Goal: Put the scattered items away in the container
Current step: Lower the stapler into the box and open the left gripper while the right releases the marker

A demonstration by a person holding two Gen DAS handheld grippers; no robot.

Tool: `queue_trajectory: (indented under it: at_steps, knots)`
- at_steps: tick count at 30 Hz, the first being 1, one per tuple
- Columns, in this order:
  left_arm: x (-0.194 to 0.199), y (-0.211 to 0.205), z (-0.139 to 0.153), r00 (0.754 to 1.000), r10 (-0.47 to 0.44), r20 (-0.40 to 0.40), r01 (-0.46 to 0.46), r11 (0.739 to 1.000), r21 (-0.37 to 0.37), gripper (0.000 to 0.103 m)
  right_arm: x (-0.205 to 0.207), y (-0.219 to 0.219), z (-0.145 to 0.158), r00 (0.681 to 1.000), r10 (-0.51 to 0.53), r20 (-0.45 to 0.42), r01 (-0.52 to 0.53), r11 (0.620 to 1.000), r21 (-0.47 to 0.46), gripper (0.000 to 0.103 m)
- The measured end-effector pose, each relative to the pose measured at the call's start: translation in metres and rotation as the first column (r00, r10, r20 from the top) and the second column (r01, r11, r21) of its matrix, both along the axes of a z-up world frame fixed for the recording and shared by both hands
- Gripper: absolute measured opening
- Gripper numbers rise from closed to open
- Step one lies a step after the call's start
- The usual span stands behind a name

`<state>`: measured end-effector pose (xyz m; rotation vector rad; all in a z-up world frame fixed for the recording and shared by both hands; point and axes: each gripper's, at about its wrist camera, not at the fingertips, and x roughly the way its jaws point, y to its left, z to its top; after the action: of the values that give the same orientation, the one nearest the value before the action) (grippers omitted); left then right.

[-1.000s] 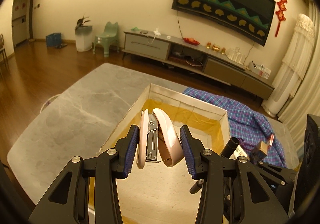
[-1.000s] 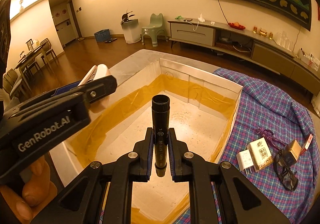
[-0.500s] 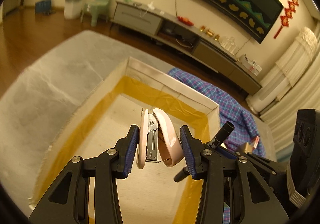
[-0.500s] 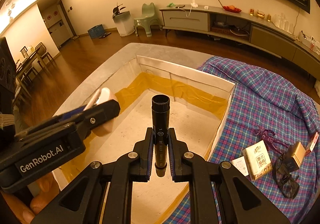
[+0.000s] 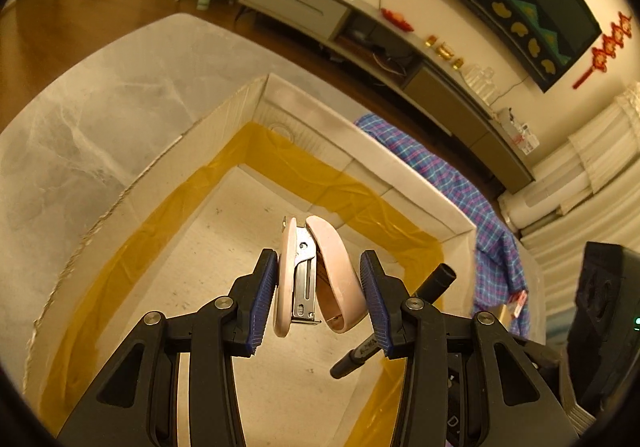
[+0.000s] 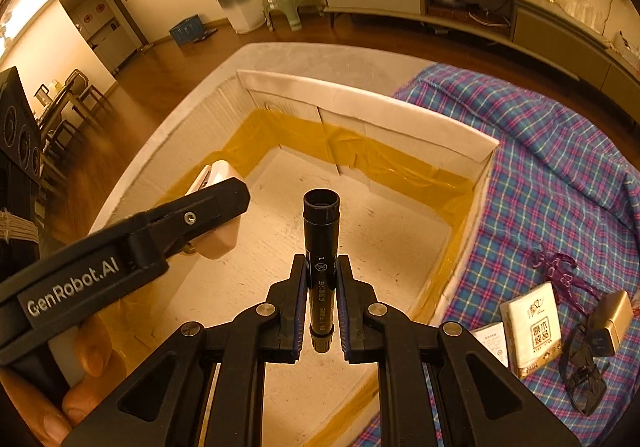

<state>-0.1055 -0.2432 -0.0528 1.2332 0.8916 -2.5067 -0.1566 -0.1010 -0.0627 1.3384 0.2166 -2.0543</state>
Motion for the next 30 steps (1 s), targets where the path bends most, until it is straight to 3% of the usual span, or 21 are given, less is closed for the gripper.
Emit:
queue_trajectory:
  at_steps: [14,19,23,30]
  knots:
    - [-0.011,-0.001,-0.019,0.997,0.031,0.066,-0.027,0.998,-0.057,0.047,-0.011,-0.015,-0.003,0.997,0.040,-0.071,-0.032,0.994,0.106,0.016]
    - [-0.006,-0.001,-0.012,0.997,0.050,0.052,-0.044,0.994,-0.104,0.051,-0.008,-0.014,-0.002,0.995,0.042,-0.091,-0.033,0.995,0.098,0.024]
    - [0.003,0.003,0.005,0.998,0.060,0.004,-0.058,0.986,-0.156,0.051,-0.009,-0.013,0.004,0.993,0.021,-0.119,-0.015,0.998,0.053,0.049]
    - [0.019,0.004,0.029,0.996,0.059,-0.073,-0.074,0.972,-0.223,0.051,-0.006,-0.012,0.026,0.981,-0.013,-0.195,0.014,1.000,0.006,0.049]
